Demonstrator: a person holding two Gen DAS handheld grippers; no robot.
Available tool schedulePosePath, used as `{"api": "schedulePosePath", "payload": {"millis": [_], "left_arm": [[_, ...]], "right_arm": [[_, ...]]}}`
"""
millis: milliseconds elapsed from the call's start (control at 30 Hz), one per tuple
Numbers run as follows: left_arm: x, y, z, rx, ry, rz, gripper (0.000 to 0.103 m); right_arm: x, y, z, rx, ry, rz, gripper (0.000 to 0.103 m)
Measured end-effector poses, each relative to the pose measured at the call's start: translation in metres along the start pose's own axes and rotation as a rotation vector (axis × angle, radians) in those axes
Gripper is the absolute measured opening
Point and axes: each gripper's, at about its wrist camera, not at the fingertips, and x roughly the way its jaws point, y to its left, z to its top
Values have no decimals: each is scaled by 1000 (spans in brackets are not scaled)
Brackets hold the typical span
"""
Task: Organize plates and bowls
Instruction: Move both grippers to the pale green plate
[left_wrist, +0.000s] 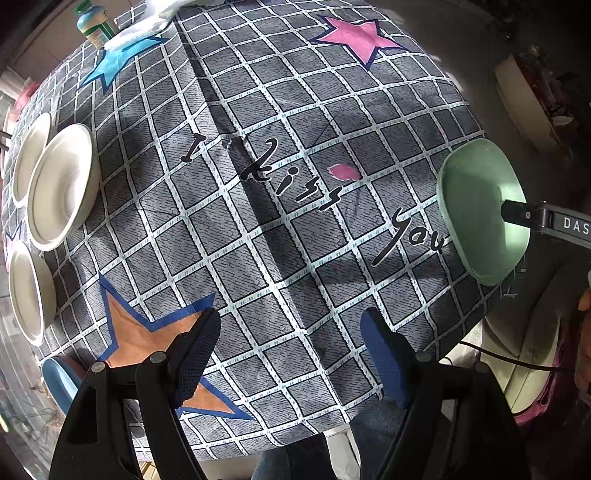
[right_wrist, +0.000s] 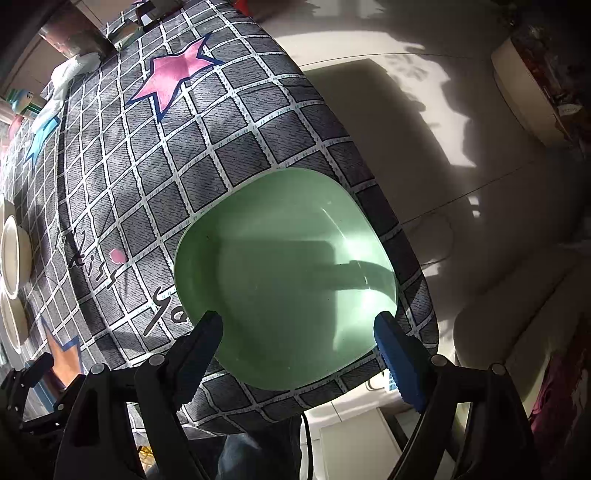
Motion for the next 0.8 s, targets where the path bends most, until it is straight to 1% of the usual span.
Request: {"api": "schedulePosePath", "payload": {"millis": [100, 133, 167, 233, 300, 333, 367, 433, 467, 500, 567, 633, 700, 733, 767, 800], "left_arm": [[-10, -19, 3, 50, 13, -6, 81], [-15, -21, 0, 61, 17, -5, 81], [-18, -27, 0, 70, 23, -3, 81], [-27, -32, -4, 77, 31, -1, 81], [-37, -30, -9, 74, 35, 5, 81], [-42, -29, -9, 72, 36, 7, 81], [-42, -29, -2, 67, 37, 10, 81], [-48, -31, -3, 55, 39, 15, 81], [-41, -26, -19, 47, 39, 14, 81], [-42, -23, -21, 40, 38, 15, 81], [-41, -18, -15, 29, 35, 21, 81], [-43, -11, -19, 20, 25, 34, 81], [-45, 0, -15, 2, 16, 43, 81], [-46, 13, -8, -8, 15, 43, 81], [-49, 14, -11, -16, 13, 41, 81], [-45, 19, 1, -22, 12, 40, 81]], "right_arm": [[10, -25, 15, -3, -7, -29, 85], [17, -28, 12, -7, -8, -36, 85], [22, -33, 16, -10, -5, -37, 85], [37, -35, 19, -12, 6, -20, 85], [47, -32, 18, -9, 16, 8, 85], [53, -30, 11, -9, 24, 21, 85], [58, -29, 6, -9, 27, 31, 85], [62, -26, 2, -14, 35, 54, 85], [66, -24, 1, -20, 39, 62, 85], [70, -21, -1, -27, 43, 68, 85], [70, -14, -9, -30, 53, 78, 85], [70, -6, -16, -31, 67, 119, 85], [70, 3, -22, -41, 86, 167, 85], [69, 7, -24, -48, 86, 184, 85], [67, 8, -25, -52, 75, 183, 85], [65, 8, -26, -53, 61, 168, 85]]}}
